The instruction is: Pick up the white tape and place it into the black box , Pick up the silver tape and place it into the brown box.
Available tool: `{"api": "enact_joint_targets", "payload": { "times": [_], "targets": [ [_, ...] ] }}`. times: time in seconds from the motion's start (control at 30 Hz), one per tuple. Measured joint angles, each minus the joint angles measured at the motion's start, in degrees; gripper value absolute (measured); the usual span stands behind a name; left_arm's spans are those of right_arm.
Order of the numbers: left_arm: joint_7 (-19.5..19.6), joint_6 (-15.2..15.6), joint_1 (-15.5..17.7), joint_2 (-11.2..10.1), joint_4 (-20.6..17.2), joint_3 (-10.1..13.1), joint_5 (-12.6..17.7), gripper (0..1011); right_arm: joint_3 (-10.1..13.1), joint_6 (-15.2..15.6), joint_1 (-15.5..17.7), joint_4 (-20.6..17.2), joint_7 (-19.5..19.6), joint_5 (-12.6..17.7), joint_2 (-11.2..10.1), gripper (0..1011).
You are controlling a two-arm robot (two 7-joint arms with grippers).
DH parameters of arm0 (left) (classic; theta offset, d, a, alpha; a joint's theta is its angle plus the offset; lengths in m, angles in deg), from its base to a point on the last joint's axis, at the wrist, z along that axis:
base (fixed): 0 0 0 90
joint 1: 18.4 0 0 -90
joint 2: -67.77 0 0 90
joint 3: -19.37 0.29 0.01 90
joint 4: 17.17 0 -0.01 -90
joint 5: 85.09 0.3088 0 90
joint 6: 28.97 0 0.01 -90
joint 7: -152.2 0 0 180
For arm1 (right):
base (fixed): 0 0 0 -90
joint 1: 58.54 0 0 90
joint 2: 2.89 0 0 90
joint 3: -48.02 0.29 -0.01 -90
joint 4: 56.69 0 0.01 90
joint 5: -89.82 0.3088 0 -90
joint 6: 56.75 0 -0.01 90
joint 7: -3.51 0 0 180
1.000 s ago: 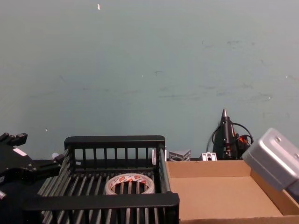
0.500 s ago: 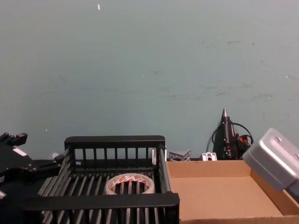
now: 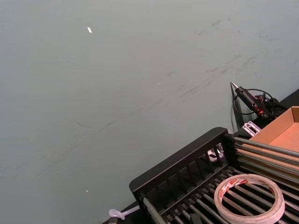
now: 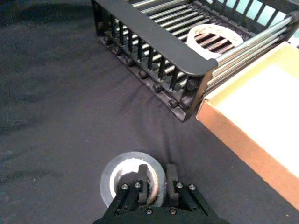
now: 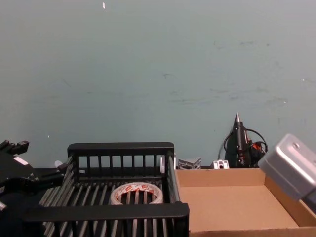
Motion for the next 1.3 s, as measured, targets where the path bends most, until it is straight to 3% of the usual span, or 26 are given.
{"api": "enact_joint_targets", "payload": {
  "times": [0.2, 0.83, 1.07, 1.3],
  "targets": [
    [0.0, 0.0, 0.0, 0.0, 0.0, 0.0, 0.0, 1001, 0.5, 0.0, 0.0, -0.4, 0.2, 0.0, 0.1, 152],
    [0.0, 0.0, 0.0, 0.0, 0.0, 0.0, 0.0, 1001, 2.6, -1.3, 0.8, -3.8, 0.1, 2.1, -1.0, 152],
    [0.0, 0.0, 0.0, 0.0, 0.0, 0.0, 0.0, 1001, 4.8, -2.9, 1.4, -6.7, 0.2, 4.3, -2.2, 152],
    [0.0, 0.0, 0.0, 0.0, 0.0, 0.0, 0.0, 1001, 6.6, -4.0, 0.8, -7.3, 1.8, 5.5, -2.1, 152]
  ]
}}
